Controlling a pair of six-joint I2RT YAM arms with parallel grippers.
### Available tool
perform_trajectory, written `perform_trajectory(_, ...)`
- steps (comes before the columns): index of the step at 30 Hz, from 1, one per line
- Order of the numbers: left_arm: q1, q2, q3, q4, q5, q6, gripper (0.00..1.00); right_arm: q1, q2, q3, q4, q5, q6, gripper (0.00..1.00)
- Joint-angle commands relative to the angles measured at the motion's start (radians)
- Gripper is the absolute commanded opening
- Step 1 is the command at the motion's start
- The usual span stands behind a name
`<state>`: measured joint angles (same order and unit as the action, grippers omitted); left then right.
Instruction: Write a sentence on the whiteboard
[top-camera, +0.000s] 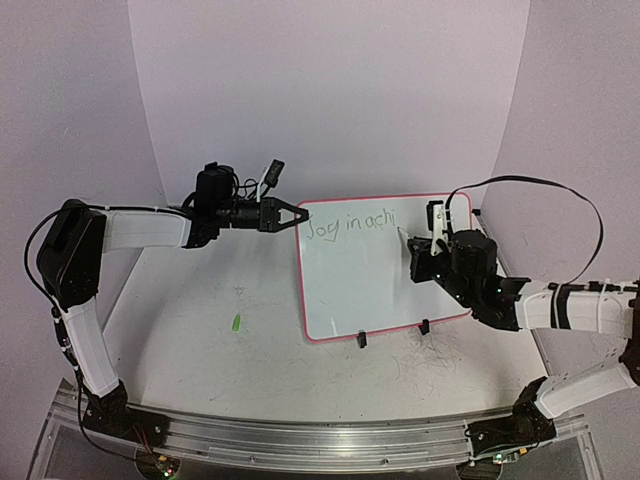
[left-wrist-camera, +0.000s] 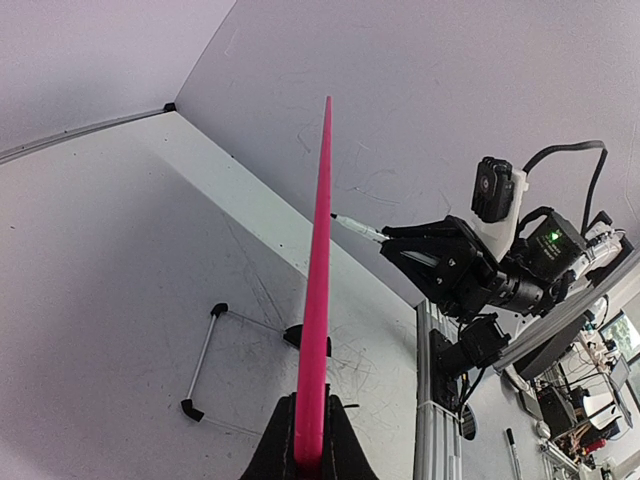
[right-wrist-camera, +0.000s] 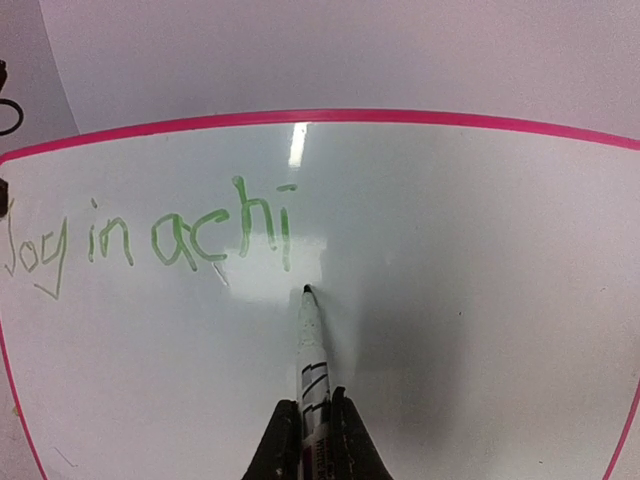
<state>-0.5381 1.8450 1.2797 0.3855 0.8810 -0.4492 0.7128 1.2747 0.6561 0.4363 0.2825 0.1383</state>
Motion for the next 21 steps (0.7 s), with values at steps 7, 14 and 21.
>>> perform_trajectory(7,-0.022,-0.003,-0.006,-0.023,-0.025,0.044,0.00,-0.001,0.015,0.075,0.073,0.033,-0.006,0.00)
perform_trajectory(14,-0.022,0.000,-0.005,-0.023,-0.023,0.043,0.00,0.000,0.045,0.099,0.080,0.046,-0.006,0.00)
perform_trajectory(21,-0.022,0.000,-0.005,-0.024,-0.023,0.043,0.00,-0.001,0.057,0.084,0.082,0.053,0.007,0.00)
